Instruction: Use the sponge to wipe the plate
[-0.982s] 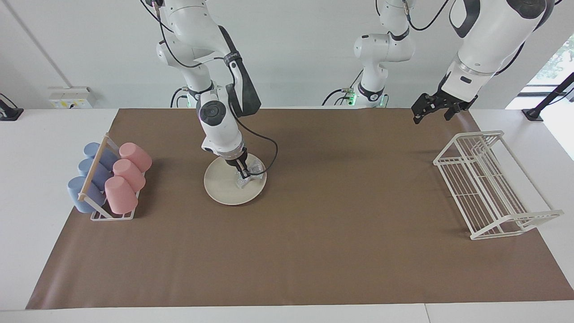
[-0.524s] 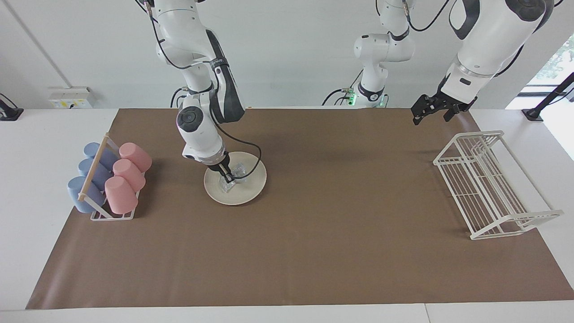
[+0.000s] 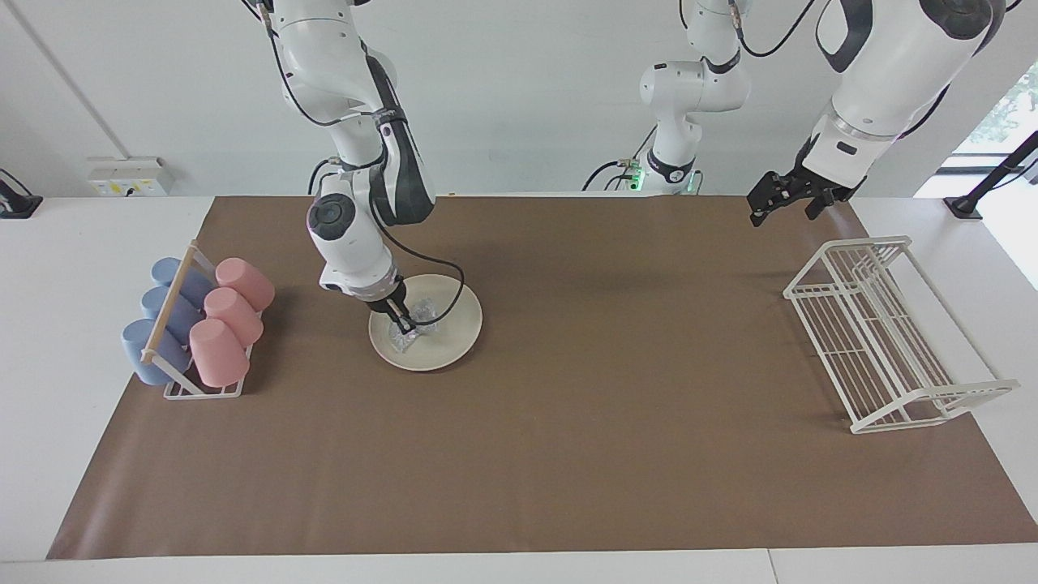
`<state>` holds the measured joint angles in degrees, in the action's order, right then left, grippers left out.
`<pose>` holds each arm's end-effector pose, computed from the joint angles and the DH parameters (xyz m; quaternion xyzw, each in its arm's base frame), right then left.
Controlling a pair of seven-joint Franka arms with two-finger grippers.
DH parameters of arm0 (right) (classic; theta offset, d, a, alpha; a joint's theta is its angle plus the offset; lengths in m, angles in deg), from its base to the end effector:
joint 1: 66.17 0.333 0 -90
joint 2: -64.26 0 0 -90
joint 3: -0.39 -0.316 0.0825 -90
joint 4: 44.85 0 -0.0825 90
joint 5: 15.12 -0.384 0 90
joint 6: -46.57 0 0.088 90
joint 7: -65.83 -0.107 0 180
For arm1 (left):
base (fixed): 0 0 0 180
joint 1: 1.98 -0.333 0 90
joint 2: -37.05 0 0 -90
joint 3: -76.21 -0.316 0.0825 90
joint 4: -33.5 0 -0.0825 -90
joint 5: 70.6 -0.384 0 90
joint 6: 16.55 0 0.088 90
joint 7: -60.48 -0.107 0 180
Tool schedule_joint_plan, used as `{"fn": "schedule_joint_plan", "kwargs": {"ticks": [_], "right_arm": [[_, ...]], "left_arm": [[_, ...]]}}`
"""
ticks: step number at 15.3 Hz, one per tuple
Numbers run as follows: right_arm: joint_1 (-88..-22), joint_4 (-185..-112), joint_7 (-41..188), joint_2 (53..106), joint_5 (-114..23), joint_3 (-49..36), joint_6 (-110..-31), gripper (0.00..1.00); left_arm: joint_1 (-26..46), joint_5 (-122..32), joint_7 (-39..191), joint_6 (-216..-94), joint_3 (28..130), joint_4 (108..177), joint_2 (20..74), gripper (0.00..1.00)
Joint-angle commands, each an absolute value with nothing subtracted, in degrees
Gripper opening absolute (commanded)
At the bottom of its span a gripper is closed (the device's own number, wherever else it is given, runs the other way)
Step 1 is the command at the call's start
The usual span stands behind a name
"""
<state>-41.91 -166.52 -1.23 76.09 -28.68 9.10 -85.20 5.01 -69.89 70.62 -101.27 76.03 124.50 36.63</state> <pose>0.5437 0.1577 0.3129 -0.8614 0.5027 0.0567 0.0453 0.5376 -0.0656 0.6128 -0.9983 -0.0288 0.0515 0.0014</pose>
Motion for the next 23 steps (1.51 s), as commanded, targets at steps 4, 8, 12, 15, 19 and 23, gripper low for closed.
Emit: {"fn": "schedule_joint_plan", "kwargs": {"ticks": [4,8,12,15,19,23], "right_arm": [[-36.7,-167.9,-12.3,75.4,-29.4,8.7,-88.5,0.00],[-35.9,-167.9,-13.1,75.4,-30.3,8.6,-88.4,0.00],[-40.4,-168.3,-0.6,75.4,-30.3,8.7,-88.1,0.00],[-45.0,-168.3,8.8,75.6,-30.2,8.8,-87.9,0.00],[-45.7,-168.3,9.9,75.6,-30.2,8.7,-87.7,0.00],[-42.3,-168.3,2.2,75.5,-30.3,8.7,-88.2,0.00]], "left_arm": [[4.3,-69.6,70.2,-101.4,76.4,125.3,35.5,1.00],[4.3,-69.6,70.2,-101.4,76.4,125.3,35.5,1.00],[4.2,-69.6,70.2,-101.4,76.4,125.3,35.5,1.00],[4.3,-69.5,70.2,-101.4,76.4,125.3,35.5,1.00],[4.3,-69.5,70.2,-101.4,76.4,125.3,35.4,1.00],[4.3,-69.5,70.2,-101.4,76.4,125.3,35.5,1.00]]}}
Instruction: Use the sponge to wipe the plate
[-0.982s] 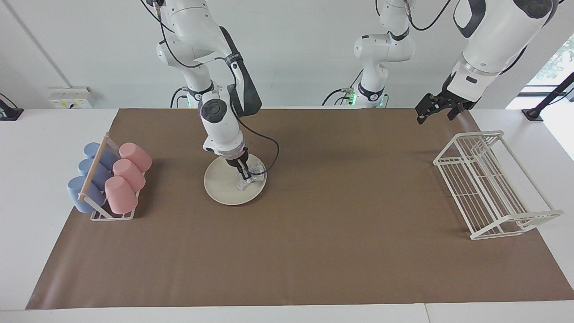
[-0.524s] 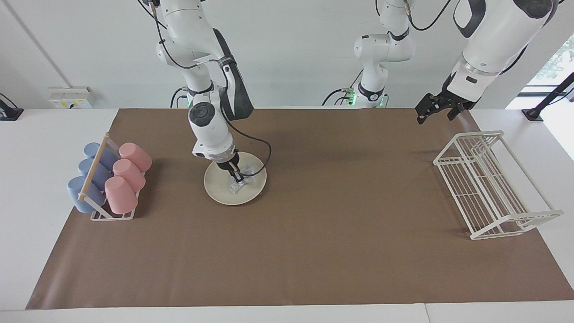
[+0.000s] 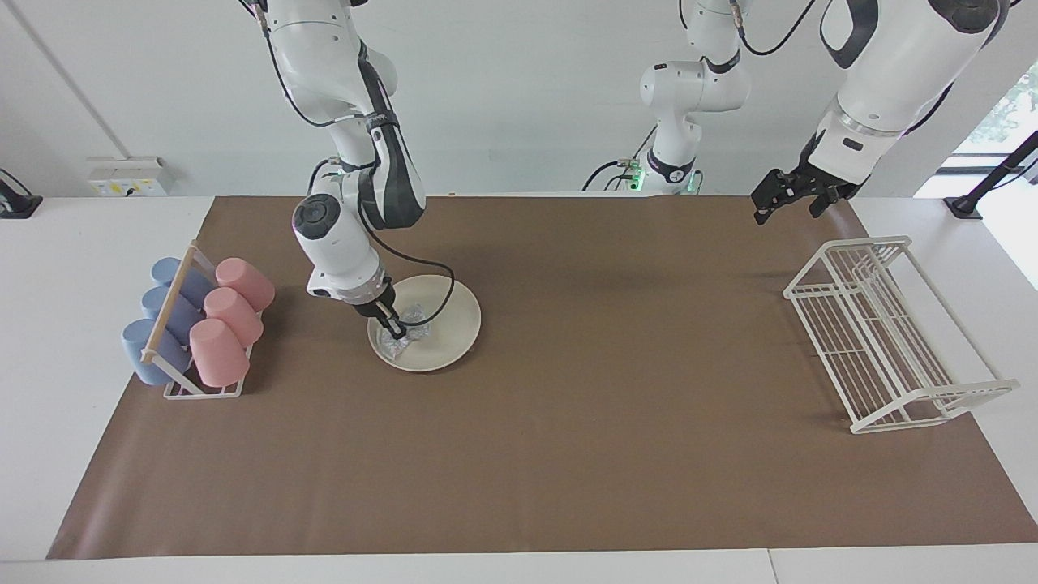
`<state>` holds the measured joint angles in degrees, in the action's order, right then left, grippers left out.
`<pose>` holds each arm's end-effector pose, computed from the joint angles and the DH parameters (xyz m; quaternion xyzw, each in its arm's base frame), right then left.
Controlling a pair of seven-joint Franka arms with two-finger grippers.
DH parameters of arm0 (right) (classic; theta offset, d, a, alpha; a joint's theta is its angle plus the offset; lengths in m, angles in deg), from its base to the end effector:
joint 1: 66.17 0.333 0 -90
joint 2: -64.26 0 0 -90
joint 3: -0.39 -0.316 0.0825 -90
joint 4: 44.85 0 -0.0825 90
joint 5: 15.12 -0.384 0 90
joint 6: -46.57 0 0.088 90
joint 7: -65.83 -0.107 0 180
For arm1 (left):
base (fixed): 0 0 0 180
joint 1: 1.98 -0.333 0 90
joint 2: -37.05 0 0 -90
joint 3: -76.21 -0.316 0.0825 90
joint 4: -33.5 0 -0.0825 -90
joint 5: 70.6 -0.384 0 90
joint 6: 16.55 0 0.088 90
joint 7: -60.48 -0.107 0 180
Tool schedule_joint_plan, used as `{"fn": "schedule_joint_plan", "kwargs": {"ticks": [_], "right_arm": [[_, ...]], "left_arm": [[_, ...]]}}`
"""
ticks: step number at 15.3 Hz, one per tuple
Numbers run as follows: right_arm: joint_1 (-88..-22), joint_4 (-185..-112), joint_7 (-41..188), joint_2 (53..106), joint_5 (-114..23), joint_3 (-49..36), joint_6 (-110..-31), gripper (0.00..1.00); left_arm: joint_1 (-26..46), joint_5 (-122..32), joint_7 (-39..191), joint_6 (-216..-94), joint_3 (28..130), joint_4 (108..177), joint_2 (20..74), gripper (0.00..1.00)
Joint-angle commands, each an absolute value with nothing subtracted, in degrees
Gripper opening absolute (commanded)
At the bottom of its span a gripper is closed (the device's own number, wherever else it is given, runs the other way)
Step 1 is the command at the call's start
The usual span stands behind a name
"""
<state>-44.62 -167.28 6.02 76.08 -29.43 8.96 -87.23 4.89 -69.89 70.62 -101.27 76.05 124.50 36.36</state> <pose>0.5501 0.1320 0.3104 -0.8780 0.4728 0.0455 0.0590 0.5364 -0.0645 0.6153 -0.9984 -0.0296 0.0491 0.0010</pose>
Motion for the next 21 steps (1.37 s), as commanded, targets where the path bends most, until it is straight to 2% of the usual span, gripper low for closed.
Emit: {"fn": "schedule_joint_plan", "kwargs": {"ticks": [1,5,10,16,19,21], "right_arm": [[-41.0,-168.3,-0.8,75.5,-30.2,8.7,-88.4,0.00],[-34.3,-168.2,-12.5,76.0,-30.3,8.7,-88.6,0.00],[-33.8,-164.4,-17.0,75.7,-30.3,8.7,-85.7,0.00],[-33.0,-149.5,-27.7,75.8,-30.3,8.5,-72.6,0.00],[-29.9,-141.6,-36.7,76.8,-29.6,8.4,-67.3,0.00],[-26.8,-138.0,-44.3,77.8,-29.4,8.4,-66.5,0.00]], "left_arm": [[4.3,-69.6,70.2,-101.4,76.4,125.3,35.5,1.00],[4.3,-69.6,70.2,-101.4,76.4,125.3,35.5,1.00],[4.3,-69.6,70.2,-101.4,76.4,125.3,35.5,1.00],[4.3,-69.6,70.2,-101.4,76.4,125.3,35.5,1.00],[4.2,-69.6,70.2,-100.9,76.4,125.3,35.4,1.00],[4.3,-69.5,70.2,-98.3,76.4,125.4,34.8,1.00]]}}
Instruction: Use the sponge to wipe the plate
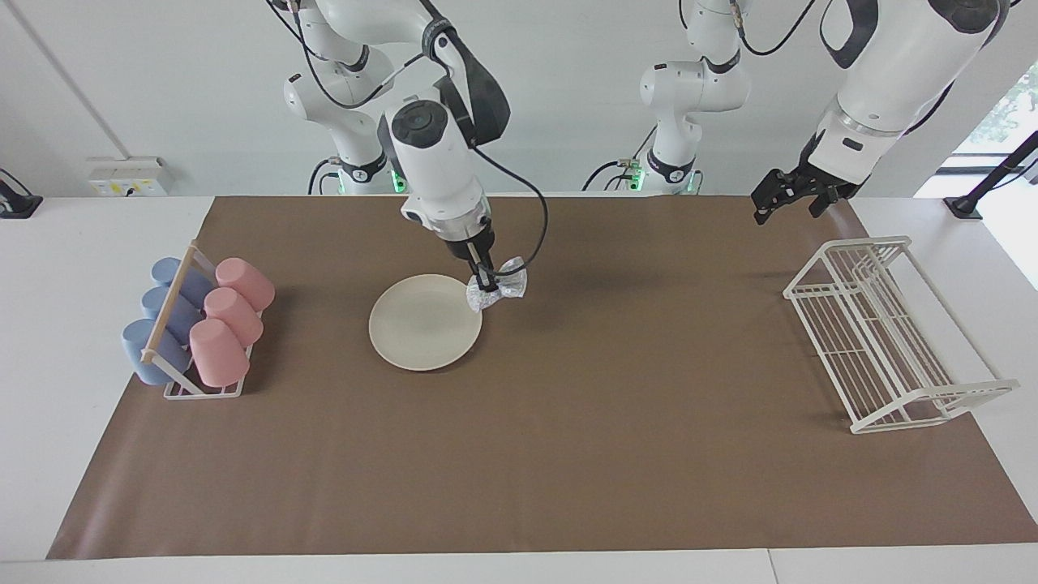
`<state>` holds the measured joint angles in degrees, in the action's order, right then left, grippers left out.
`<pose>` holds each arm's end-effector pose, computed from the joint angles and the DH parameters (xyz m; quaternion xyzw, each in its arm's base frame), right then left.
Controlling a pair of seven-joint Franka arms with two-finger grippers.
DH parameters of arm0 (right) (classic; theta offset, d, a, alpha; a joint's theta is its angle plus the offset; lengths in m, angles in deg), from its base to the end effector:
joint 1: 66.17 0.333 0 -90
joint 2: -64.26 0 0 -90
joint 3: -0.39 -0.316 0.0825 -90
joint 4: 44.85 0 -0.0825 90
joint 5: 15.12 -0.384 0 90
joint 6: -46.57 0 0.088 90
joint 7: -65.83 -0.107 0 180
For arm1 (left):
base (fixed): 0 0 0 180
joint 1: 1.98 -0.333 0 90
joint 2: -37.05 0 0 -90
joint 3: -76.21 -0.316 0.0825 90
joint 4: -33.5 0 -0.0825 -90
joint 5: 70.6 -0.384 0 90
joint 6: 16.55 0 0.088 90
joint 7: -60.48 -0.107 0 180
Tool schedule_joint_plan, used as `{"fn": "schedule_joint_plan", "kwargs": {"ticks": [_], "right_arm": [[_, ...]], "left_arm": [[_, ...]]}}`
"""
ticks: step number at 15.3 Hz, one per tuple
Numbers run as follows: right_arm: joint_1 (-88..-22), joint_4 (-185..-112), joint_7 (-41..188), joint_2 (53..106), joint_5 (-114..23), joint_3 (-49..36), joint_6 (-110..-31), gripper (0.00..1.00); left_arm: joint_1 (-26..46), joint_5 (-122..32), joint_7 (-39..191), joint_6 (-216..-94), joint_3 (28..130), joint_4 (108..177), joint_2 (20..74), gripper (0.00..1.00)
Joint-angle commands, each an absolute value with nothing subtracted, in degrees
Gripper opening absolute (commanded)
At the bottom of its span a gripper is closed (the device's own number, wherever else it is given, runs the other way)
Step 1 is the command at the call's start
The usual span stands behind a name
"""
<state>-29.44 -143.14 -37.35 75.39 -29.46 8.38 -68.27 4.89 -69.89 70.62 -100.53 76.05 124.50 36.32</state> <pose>0.5421 0.3207 0.4815 -0.7632 0.6362 0.0739 0.0858 0.5347 -0.0643 0.6147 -0.9980 -0.0296 0.0552 0.0019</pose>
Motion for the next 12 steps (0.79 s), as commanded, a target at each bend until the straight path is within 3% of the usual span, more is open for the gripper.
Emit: {"fn": "schedule_joint_plan", "kwargs": {"ticks": [1,6,8,12], "right_arm": [[-25.1,-136.9,-46.9,78.4,-29.3,8.5,-66.5,0.00],[-21.1,-129.5,-50.9,80.8,-25.0,8.5,-60.7,0.00],[-21.1,-124.4,-53.2,82.9,-24.5,8.5,-56.3,0.00],[-20.9,-120.3,-54.8,84.6,-24.4,8.6,-53.2,0.00]], "left_arm": [[4.3,-69.5,70.2,-97.9,76.4,125.4,34.8,1.00],[4.1,-69.1,70.1,-98.0,76.4,125.7,34.5,1.00],[0.6,-60.0,69.6,-98.5,76.3,127.1,34.1,1.00],[-2.9,-45.4,64.3,-101.3,76.3,135.5,30.2,1.00]]}}
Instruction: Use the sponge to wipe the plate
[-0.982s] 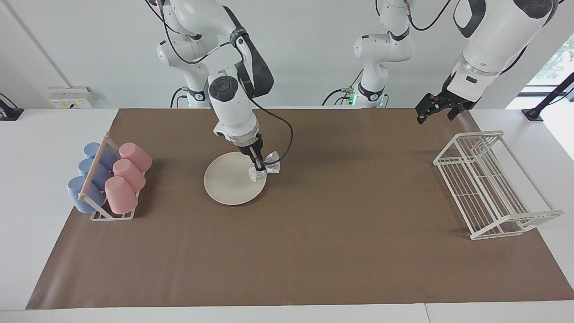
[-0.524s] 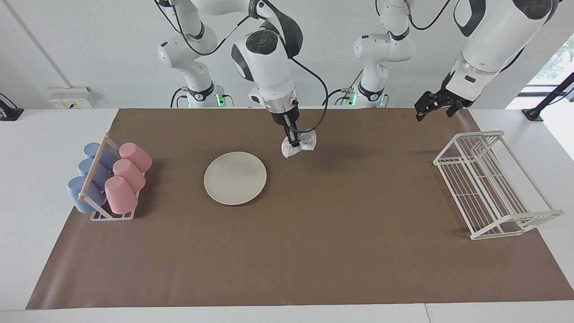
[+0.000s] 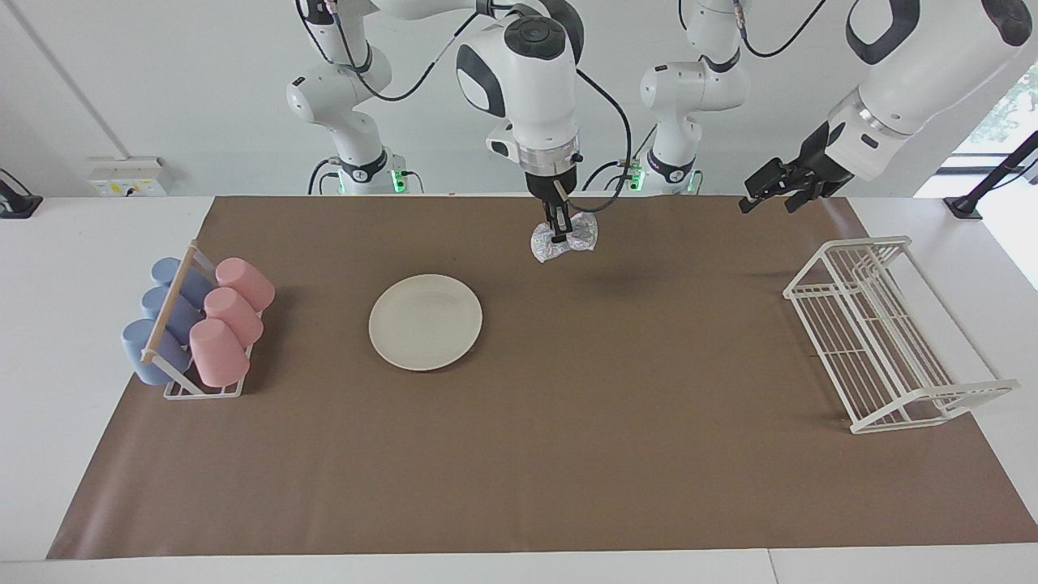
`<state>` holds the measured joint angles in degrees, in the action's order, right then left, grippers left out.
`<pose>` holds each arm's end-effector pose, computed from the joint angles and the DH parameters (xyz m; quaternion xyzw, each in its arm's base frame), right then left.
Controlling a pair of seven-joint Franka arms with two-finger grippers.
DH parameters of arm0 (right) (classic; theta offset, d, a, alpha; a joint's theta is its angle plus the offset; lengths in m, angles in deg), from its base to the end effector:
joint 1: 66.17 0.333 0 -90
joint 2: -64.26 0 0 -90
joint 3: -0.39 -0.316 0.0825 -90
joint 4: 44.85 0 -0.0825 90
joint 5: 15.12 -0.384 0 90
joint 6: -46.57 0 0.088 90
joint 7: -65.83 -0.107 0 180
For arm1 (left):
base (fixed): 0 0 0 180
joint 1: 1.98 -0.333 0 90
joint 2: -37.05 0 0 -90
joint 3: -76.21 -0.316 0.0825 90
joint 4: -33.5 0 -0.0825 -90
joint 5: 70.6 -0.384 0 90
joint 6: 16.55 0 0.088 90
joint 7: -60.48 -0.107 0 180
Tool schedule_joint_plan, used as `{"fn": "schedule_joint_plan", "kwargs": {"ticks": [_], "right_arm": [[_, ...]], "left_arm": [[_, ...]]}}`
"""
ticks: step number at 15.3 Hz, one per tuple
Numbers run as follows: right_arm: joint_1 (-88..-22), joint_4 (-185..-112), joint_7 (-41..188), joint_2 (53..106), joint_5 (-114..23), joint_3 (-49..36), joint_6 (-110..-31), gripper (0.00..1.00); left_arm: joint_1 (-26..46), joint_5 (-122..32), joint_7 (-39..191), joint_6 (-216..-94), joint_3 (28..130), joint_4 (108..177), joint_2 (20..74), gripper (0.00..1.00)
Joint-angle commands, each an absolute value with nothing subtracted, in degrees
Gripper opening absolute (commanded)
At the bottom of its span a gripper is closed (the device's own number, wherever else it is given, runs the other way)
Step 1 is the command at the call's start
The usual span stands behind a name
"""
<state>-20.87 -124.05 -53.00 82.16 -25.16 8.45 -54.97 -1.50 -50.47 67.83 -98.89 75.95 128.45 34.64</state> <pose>0.5098 0.4237 0.5453 -0.7484 0.6589 0.0553 0.0527 0.5242 -0.0425 0.6039 0.9793 0.0532 -0.0989 0.1685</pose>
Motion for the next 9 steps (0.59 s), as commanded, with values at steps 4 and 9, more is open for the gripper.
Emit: {"fn": "schedule_joint_plan", "kwargs": {"ticks": [4,9], "right_arm": [[-19.3,-120.3,-57.7,84.7,-24.1,8.4,-53.1,0.00],[-18.5,-120.3,-57.8,84.4,-22.3,8.3,-53.0,0.00]], "left_arm": [[-1.9,-31.5,62.6,-115.3,76.6,152.2,22.6,1.00],[2.2,-12.3,53.9,-120.3,76.6,159.5,23.2,1.00]]}}
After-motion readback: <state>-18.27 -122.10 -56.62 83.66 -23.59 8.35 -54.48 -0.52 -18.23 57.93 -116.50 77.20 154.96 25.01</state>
